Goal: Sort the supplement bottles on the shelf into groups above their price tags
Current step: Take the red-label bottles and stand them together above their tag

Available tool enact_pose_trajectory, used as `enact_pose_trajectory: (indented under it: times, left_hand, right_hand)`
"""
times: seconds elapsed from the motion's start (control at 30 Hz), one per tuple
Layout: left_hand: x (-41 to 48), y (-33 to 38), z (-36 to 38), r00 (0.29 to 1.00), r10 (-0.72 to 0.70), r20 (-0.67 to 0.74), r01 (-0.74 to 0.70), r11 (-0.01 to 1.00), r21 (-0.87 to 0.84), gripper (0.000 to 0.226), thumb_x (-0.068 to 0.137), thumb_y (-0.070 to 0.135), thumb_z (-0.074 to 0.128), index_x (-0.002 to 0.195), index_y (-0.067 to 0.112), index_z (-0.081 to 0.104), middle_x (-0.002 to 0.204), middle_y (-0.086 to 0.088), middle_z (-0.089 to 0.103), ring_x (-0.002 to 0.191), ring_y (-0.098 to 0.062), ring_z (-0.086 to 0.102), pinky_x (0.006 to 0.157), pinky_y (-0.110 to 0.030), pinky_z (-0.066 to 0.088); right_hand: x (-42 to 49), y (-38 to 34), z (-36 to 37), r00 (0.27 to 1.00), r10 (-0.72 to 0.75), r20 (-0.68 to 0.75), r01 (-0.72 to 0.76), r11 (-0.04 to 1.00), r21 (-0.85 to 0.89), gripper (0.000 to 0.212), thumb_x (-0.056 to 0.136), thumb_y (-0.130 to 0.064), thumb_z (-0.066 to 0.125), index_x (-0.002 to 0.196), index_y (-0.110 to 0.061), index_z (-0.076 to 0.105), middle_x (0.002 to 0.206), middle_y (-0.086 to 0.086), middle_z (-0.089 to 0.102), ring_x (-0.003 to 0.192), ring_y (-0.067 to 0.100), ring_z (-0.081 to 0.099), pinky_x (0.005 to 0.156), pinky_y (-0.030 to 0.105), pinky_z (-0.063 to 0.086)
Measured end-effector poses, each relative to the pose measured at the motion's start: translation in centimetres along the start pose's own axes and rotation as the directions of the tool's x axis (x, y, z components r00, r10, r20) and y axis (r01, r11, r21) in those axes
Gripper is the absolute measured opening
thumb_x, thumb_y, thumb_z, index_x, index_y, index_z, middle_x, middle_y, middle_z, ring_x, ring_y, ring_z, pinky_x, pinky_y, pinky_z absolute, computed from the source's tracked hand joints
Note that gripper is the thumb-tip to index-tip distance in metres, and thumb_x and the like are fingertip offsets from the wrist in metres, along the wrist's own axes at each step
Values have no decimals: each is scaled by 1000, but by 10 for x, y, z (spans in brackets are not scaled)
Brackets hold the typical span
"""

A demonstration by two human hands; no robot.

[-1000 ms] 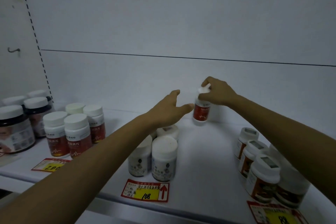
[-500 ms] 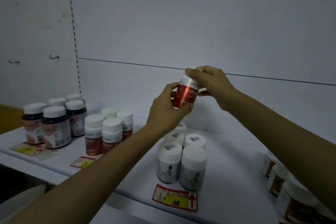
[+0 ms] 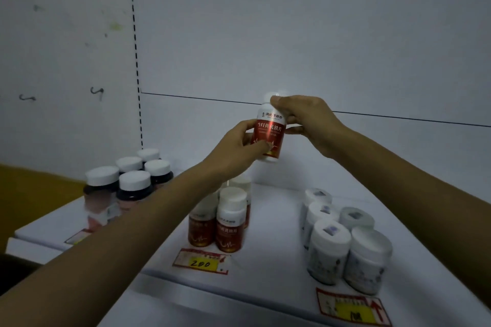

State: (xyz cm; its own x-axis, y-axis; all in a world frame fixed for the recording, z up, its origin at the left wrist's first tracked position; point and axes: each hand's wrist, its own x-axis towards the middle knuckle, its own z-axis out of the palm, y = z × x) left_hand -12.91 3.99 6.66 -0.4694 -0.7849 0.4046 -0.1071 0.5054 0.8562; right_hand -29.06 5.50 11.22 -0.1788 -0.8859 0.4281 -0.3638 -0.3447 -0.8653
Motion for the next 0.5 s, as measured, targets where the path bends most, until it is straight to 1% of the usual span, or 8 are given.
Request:
enact_pose_trajectory:
  times: [0.03,0.07,0.13,0.23,0.3,0.4,0.5]
  left_hand:
    - [1,-3,-10,1000,8,15,-9,999,47,49,91,19,53,137,21,36,122,3,58,98,-2,57,82,-19,44]
    - [2,-7,-19,1000,12,21,-14,995,100,50,92,22,53,139,21,34,127,3,56,101,-2,56,82,-18,42]
    - [1,-19,-38,999,2,38,-9,978,206,50,93,27,51,140,23,34,137,4,49,111,-7,50,88,-23,39]
    - [-1,-39,-61,996,-5,92,-27,939,344,44,93,33,49,135,24,42,140,5,47,121,-10,46,96,-26,38]
    - [-2,-50,-72,989,-18,150,-44,915,401,46,92,41,48,135,25,42,141,6,46,124,-10,44,98,-27,37]
    - [-1,-61,-81,971,-66,231,-50,884,466,58,89,50,46,140,25,35,147,7,38,131,-12,39,106,-33,36]
    - [1,-69,-86,969,-77,235,-49,872,487,56,92,47,44,141,24,32,149,4,35,132,-15,38,105,-32,33]
  right_hand:
    - [2,-1,7,1000,-4,-30,4,1000,-4,31,86,-35,64,105,-12,65,99,2,69,91,16,66,79,32,54]
    - [4,-1,14,998,-7,-59,7,1000,-8,28,85,-33,65,104,-13,64,98,0,68,90,14,65,77,30,53]
    - [9,2,25,994,-5,-109,3,1000,-18,26,85,-29,66,105,-13,62,99,-1,66,88,11,63,73,27,53]
    - [14,11,38,985,30,-168,-35,999,-31,32,83,-24,69,110,-10,61,102,2,64,89,12,63,72,27,54]
    - [17,18,45,976,56,-209,-64,997,-34,36,81,-22,71,113,-9,60,104,3,63,91,14,62,74,27,54]
    - [21,26,52,964,90,-251,-101,994,-31,37,81,-18,71,115,-9,59,111,7,62,96,18,62,70,26,54]
    - [24,29,57,956,121,-267,-132,991,-22,37,80,-16,71,114,-6,59,115,11,61,100,22,62,66,25,54]
